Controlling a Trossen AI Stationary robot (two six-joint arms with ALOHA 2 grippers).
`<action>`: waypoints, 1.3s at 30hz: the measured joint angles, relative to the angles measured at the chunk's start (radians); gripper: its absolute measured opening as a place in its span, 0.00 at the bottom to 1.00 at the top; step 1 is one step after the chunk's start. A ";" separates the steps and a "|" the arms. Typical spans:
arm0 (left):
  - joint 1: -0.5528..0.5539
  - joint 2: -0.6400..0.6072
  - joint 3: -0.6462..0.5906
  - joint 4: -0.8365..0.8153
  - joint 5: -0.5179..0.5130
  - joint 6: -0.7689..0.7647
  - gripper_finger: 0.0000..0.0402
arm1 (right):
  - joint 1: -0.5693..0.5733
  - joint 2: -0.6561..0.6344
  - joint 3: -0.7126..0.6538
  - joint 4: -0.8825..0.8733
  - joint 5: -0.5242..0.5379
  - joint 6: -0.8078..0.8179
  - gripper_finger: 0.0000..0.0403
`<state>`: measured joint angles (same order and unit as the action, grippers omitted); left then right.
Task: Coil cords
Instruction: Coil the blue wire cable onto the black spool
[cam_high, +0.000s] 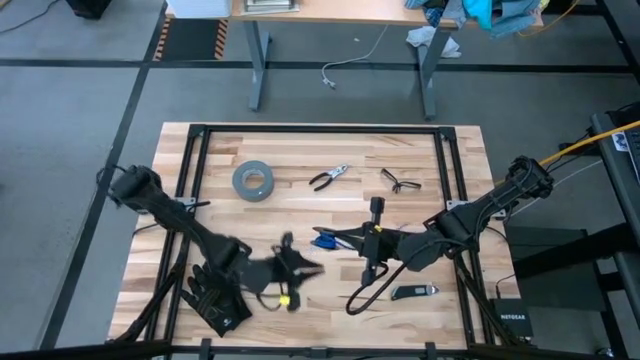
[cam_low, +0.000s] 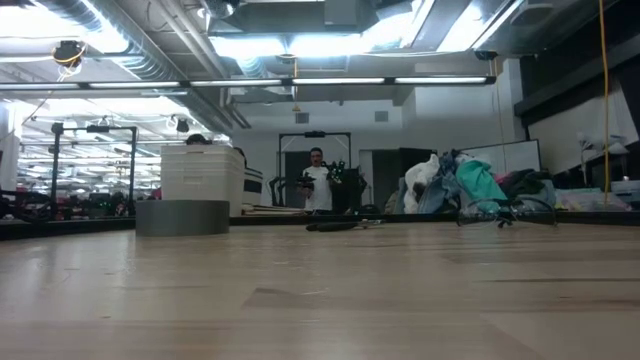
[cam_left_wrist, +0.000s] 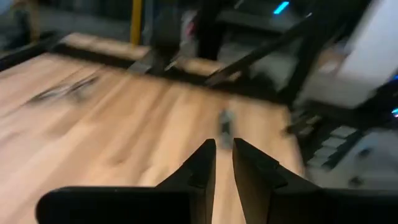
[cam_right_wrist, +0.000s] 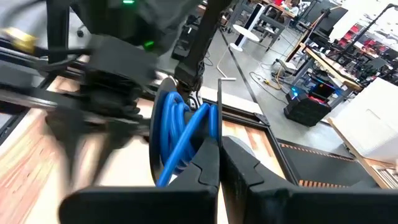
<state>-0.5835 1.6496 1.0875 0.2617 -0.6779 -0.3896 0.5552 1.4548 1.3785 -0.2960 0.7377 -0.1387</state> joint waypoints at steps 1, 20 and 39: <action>-0.009 0.031 -0.003 0.097 -0.004 0.028 0.12 | 0.000 0.000 0.000 0.000 0.004 -0.001 0.01; 0.101 0.677 0.184 1.288 0.236 0.311 0.12 | 0.044 -0.018 0.049 0.010 -0.047 0.002 0.01; 0.183 0.664 0.296 1.237 0.564 0.236 0.12 | 0.049 -0.033 0.050 0.001 -0.060 0.000 0.01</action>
<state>-0.4009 2.3138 1.3832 1.4988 -0.1142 -0.1539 0.6043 1.4215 1.4287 -0.2950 0.6778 -0.1387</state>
